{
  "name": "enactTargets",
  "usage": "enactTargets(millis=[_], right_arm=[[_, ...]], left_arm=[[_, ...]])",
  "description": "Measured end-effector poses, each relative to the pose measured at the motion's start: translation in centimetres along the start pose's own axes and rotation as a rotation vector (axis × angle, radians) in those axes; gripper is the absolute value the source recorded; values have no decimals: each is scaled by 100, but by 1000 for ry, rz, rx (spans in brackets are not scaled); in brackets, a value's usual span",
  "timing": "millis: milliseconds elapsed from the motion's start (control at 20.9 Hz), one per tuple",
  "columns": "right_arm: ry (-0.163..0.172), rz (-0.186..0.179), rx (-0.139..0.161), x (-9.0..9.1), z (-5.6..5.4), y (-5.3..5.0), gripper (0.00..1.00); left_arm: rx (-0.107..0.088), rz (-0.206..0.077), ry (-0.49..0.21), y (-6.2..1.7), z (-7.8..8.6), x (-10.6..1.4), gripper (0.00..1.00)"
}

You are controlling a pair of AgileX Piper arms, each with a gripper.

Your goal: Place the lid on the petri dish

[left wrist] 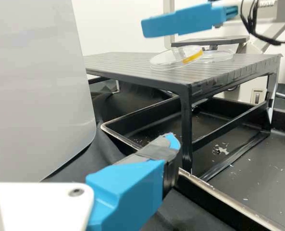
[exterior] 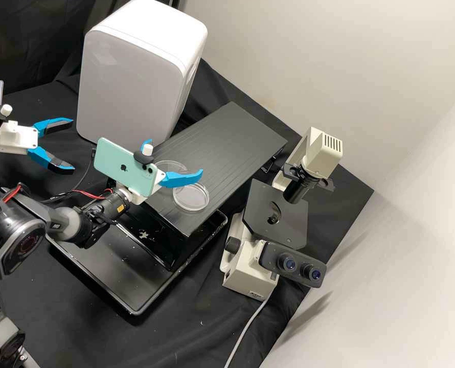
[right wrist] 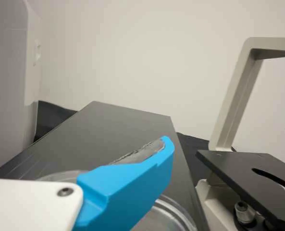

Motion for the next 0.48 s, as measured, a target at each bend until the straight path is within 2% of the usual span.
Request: enactTargets(millis=[96,335,479], right_arm=[[-25,-10,-11,-14,46,-48,100],[-85,-35,-5,-32,179,-179,100],[-98,-48,-4,-31,212,-220,100]], left_arm=[[0,0,2,1,-6,-1,100],[0,0,2,1,-6,-1,100],[0,1,4,2,-10,-1,100]])
